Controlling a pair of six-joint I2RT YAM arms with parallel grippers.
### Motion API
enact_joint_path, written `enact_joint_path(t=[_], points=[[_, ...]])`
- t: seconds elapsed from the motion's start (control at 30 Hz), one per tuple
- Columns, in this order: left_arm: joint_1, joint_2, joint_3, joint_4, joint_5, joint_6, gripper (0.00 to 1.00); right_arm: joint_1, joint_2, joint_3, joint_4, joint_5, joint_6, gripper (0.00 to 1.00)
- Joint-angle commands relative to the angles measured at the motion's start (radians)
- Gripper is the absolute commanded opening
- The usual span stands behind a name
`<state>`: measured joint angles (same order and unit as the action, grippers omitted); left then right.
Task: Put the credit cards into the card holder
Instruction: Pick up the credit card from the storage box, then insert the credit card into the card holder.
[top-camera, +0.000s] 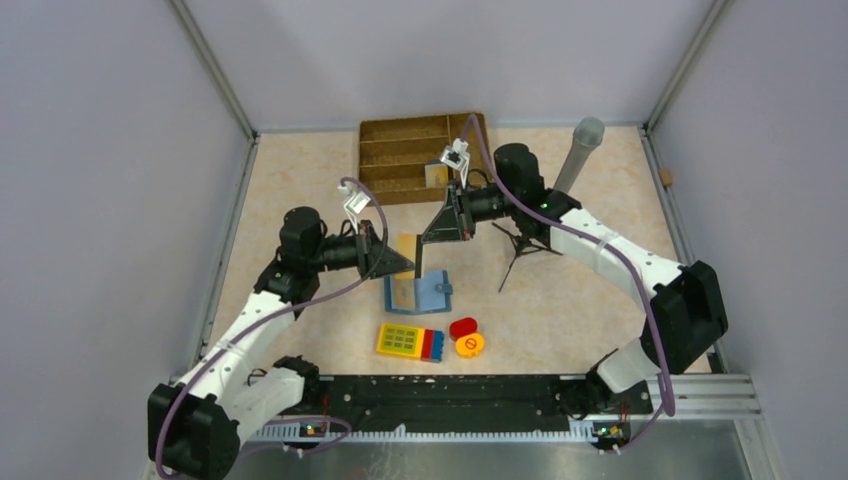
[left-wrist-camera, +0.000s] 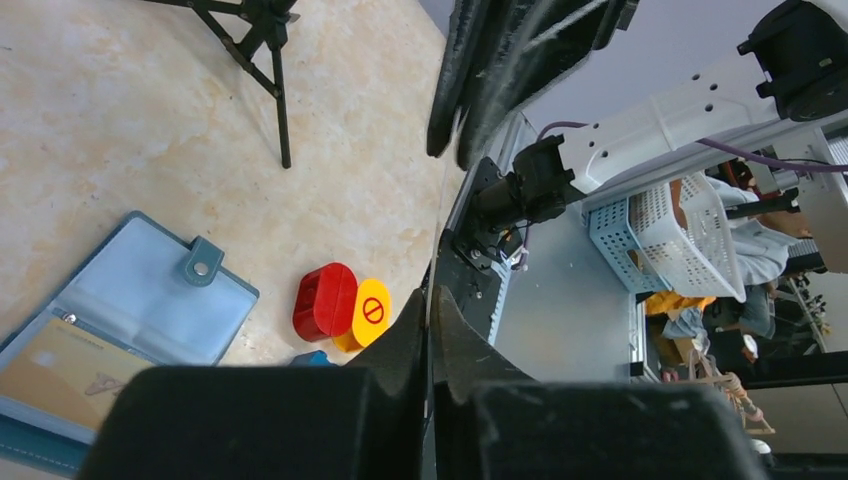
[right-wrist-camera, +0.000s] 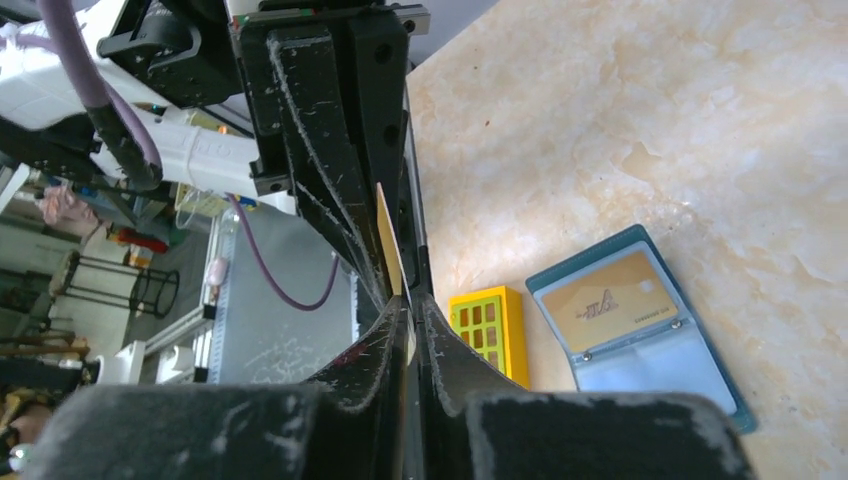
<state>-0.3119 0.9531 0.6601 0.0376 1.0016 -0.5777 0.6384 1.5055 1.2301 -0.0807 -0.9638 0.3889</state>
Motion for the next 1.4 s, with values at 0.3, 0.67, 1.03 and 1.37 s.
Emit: enact_joint_path(t=[0.3, 0.67, 1.03, 1.37], points=[[-0.011, 0.071, -0.164, 0.134, -0.263, -0.192, 0.00, 0.031, -0.079, -0.208, -0.071, 0.554, 0.011, 0.63], [-0.064, 0.336, -0.203, 0.185, -0.412, -0.297, 0.00, 0.316, 0.137, -0.165, -0.211, 1.167, 0.082, 0.63], [-0.089, 0.398, -0.191, 0.061, -0.495, -0.214, 0.00, 0.373, 0.284, -0.094, -0.247, 1.329, 0.123, 0.54], [-0.087, 0.452, -0.207, 0.121, -0.458, -0.217, 0.00, 0.374, 0.322, -0.106, -0.281, 1.399, 0.162, 0.25]])
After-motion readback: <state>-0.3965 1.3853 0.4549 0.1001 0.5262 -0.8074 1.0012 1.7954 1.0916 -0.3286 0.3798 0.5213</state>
